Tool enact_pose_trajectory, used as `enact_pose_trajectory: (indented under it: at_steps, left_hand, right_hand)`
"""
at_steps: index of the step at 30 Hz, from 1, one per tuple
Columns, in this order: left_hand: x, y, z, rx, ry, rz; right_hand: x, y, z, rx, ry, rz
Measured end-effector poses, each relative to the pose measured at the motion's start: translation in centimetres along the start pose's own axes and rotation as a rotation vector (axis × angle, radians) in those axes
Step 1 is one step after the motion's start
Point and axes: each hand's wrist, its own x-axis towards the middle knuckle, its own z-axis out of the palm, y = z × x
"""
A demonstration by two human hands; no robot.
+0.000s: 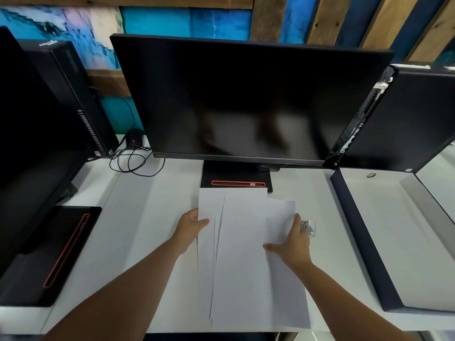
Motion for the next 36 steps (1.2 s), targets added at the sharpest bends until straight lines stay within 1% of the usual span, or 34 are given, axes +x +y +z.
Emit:
enact_pose_trajectory:
  at_steps: [5, 9, 16, 20, 23, 25, 29, 34, 36]
  left_hand:
    - [-0.3, 0.1, 0.3, -0.005, -0.030, -0.008]
    - [-0.1, -0.1, 0.5, 0.056, -0.005, 0.010]
    - [0.0, -0.6, 0.5, 0.071, -0.006, 0.000]
    - [0.0, -0.9, 0.3, 0.018, -0.022, -0.021]
    - [-0.5, -0.8, 0.4, -0.066, -0.081, -0.016]
    - [-0.7, -0.9, 0.5, -0.068, -0.112, -0.009]
    - [-0.6, -0.8, 0.8, -0.053, -0.099, 0.019]
    - [-1.0, 0.1, 0.7, -0.133, -0.100, 0.024]
    - [-1.1, 0.5, 0.5, -0.143, -0.104, 0.015]
  right_hand:
    - [0.1, 0.2, -0.1, 0.031, -0.007, 0.022]
    - [0.8, 0.6, 0.0, 0.182, 0.020, 0.081]
    - [1.7, 1.2, -0.1, 0.301, 0.001, 0.104]
    - [2.1, 1.6, -0.4, 0.398, -0.007, 0.156]
    - [2.2, 1.7, -0.7, 0.479, -0.042, 0.198]
    - [2.1, 1.7, -1.0, 0.524, -0.061, 0.216]
    - [2.2, 1.9, -1.2, 0.595, -0.103, 0.203]
    - [1.8, 1.7, -2.1, 0.664, -0.140, 0.170]
    - [1.5, 1.8, -2.4, 0.678, -0.180, 0.142]
